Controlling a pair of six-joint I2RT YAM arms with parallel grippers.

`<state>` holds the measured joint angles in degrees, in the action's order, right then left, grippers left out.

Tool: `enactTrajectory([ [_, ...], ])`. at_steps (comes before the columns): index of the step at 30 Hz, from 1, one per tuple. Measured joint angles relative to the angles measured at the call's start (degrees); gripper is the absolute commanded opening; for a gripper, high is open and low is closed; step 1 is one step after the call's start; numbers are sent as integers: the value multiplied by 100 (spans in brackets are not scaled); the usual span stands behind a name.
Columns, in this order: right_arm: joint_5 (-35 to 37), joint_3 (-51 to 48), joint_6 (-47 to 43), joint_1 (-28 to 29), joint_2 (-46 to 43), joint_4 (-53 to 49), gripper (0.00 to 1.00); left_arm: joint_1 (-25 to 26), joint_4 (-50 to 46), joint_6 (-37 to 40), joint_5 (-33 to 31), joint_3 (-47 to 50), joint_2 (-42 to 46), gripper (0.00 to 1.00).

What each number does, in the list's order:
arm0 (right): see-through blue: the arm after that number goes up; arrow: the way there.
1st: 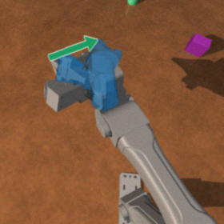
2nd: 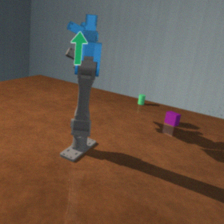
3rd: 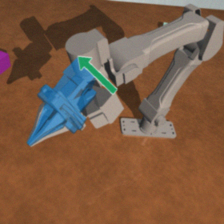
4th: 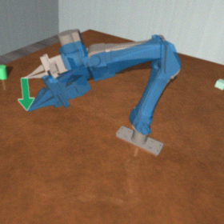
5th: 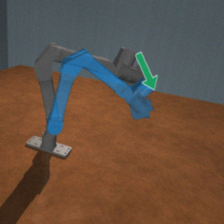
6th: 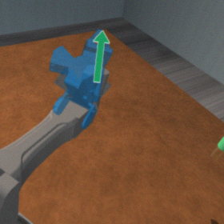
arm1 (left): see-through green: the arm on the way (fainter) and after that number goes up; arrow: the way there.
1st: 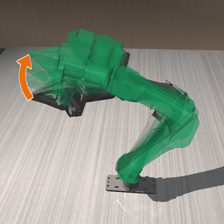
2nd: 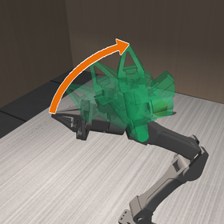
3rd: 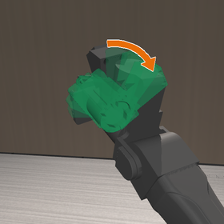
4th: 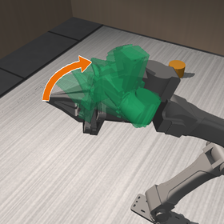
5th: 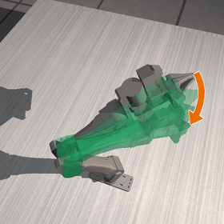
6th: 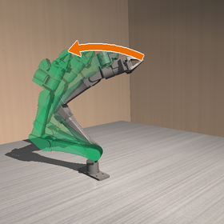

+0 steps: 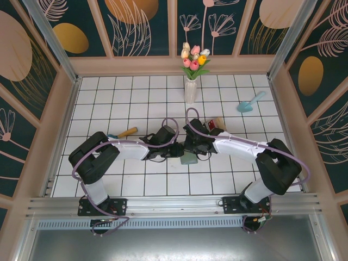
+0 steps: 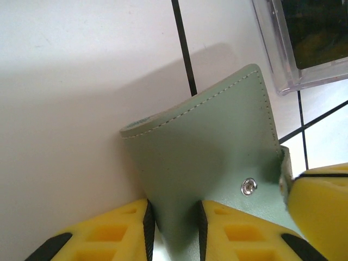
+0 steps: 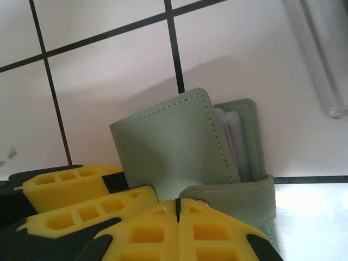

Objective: Put the credit cards into the card holder
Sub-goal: Close the button on the card holder.

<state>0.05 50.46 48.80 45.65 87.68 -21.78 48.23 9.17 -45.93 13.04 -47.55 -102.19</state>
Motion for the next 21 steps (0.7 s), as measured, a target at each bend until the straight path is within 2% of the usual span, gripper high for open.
enactTrajectory([
  [13,-372,-208,4,-149,216,437,0,-13,76,0,46,-4,-46,27],
  [21,-824,-831,264,-352,63,1276,0,-24,83,0,68,-2,-50,26],
])
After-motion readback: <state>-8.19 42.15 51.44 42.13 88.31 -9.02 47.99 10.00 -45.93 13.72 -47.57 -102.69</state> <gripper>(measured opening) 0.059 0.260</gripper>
